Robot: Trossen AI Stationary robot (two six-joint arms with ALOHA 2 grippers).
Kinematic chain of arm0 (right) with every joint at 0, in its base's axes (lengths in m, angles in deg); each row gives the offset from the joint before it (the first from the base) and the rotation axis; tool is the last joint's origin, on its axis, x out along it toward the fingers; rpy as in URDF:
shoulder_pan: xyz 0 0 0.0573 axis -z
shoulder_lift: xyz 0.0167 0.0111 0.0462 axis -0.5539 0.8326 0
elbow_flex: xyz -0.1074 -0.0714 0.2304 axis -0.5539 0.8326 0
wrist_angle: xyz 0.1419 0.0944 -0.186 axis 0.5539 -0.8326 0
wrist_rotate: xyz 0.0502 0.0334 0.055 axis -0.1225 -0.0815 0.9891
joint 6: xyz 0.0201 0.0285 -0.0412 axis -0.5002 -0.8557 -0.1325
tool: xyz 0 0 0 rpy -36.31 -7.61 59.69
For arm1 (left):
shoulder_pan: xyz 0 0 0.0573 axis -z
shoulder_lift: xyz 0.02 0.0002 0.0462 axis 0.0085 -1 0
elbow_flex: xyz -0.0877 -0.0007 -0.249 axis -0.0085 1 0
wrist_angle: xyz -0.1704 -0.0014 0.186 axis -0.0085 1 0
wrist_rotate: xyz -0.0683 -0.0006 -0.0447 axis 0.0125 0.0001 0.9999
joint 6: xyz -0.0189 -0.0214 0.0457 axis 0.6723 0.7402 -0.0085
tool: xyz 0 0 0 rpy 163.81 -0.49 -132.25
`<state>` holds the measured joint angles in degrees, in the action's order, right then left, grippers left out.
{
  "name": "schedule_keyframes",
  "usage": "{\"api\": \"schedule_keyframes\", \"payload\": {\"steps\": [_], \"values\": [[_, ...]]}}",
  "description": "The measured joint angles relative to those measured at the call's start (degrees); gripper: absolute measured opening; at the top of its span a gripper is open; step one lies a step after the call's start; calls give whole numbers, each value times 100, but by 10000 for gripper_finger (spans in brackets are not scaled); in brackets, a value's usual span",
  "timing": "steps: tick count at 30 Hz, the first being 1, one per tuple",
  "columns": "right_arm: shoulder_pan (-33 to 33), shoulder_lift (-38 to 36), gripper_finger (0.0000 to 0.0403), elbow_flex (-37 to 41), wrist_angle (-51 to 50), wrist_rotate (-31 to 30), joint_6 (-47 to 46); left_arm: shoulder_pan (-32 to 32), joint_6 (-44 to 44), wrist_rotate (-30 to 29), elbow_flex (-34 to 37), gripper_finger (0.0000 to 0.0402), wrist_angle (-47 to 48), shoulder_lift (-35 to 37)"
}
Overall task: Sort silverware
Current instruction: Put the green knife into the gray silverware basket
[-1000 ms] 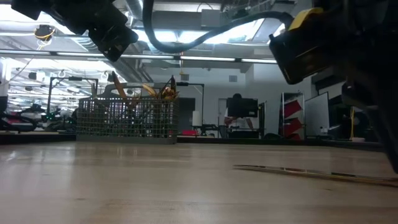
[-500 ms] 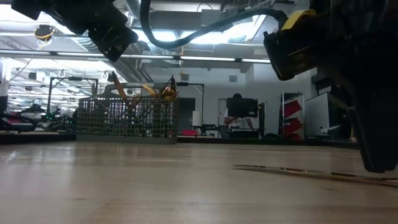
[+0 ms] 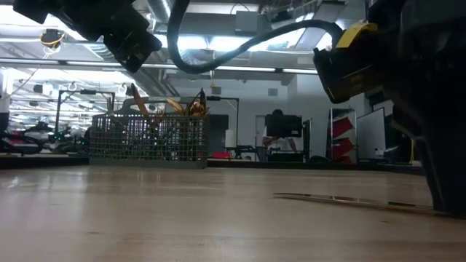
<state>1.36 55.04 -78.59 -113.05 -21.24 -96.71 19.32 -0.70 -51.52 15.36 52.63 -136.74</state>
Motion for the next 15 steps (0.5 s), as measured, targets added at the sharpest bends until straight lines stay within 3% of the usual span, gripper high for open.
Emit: {"api": "schedule_keyframes", "payload": {"steps": [10,15], "values": [[4,110,131,4,-25,82,-6,1,-22,0,0,139,6,0],[7,117,98,9,-55,80,-10,2,-50,0,0,139,-1,0]]}}
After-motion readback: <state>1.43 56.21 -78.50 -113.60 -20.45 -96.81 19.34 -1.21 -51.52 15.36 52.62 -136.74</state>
